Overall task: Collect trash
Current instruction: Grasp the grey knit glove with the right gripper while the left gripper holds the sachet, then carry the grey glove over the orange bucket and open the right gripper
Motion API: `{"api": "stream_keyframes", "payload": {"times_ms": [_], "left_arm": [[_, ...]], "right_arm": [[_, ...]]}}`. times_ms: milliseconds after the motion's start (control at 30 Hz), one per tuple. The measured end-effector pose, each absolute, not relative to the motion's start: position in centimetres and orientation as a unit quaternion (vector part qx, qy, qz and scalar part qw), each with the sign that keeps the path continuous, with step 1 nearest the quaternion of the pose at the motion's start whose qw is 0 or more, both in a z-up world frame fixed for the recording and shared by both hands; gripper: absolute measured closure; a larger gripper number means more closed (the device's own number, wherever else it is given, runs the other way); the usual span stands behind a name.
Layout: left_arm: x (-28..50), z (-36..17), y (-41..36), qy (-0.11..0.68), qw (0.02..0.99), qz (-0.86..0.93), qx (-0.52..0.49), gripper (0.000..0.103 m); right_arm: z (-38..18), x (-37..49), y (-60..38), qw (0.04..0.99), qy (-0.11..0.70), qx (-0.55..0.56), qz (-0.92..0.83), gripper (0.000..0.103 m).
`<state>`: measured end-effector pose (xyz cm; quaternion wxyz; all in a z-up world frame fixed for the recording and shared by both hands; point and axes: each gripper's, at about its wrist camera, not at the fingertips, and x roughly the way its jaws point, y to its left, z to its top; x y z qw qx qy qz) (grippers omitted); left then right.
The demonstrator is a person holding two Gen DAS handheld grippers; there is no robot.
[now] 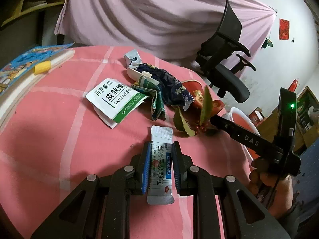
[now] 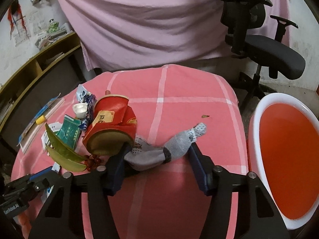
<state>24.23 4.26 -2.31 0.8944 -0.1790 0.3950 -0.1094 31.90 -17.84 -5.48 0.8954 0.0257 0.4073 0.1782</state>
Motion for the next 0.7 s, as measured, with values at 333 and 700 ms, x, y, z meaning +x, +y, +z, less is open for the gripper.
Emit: {"api": "stream_keyframes", "payload": {"times_ms": [333, 700], "left_arm": [[21.4, -1.4, 3.7, 0.331, 0.919, -0.131, -0.169, 0.086], [19.2, 0.9, 1.5, 0.259, 0.950, -0.098, -0.145, 0.086]], "right_arm": [[-4.8, 30.7, -18.8, 0.895, 0.382, 0.060, 0.220, 0.084], [-2.7, 27.8, -20.0, 0.918, 0.288, 0.090, 0.257, 0.087]]}}
